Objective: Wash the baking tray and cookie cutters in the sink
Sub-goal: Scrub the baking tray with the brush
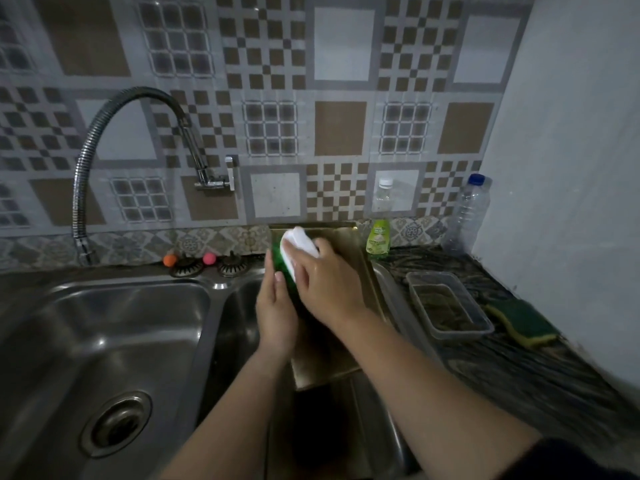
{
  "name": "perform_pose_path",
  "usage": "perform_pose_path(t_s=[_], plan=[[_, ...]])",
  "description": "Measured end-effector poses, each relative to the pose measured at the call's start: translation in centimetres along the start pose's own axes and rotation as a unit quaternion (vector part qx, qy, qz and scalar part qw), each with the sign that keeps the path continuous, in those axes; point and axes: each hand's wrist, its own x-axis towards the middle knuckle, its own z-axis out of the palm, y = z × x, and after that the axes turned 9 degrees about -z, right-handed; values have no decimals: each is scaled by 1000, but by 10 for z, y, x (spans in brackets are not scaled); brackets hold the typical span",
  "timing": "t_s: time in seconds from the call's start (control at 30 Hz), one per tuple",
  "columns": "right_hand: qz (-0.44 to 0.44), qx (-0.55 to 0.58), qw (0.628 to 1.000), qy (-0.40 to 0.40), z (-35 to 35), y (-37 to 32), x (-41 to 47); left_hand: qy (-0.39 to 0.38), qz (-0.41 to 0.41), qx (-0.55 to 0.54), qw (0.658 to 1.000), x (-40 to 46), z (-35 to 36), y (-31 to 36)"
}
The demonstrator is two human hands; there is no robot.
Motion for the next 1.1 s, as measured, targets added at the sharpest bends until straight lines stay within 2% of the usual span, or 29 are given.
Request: perform_pose_path(t_s=[0.13,0.2,0.27,0.4,0.53,0.63,0.8,0.97,1.1], plan=[[-37,-2,999,-20,19,-25,-77,79,-5,1,997,22,-19,2],[-39,-23,999,18,23,-17,-78,65,3,12,998,15,-18,0],[-12,-45,998,44,16,2,-43,35,6,19,999,3,-9,-2],[43,-43,997,57,-8,40,28,11,25,34,999,-2,3,-1],[25,-22,999,20,7,38,-23,74,30,37,996,21,-11,8],[38,56,998,-7,26,30,-81,86,35,69,993,29,-23,8],[124,38,991,34,3,62,-11,30,48,85,995,4,-5,4],[169,118,978,34,-26,62,39,36,107,153,982,1,11,12],[205,172,962,50,-41,40,46,79,213,261,938,0,17,18]])
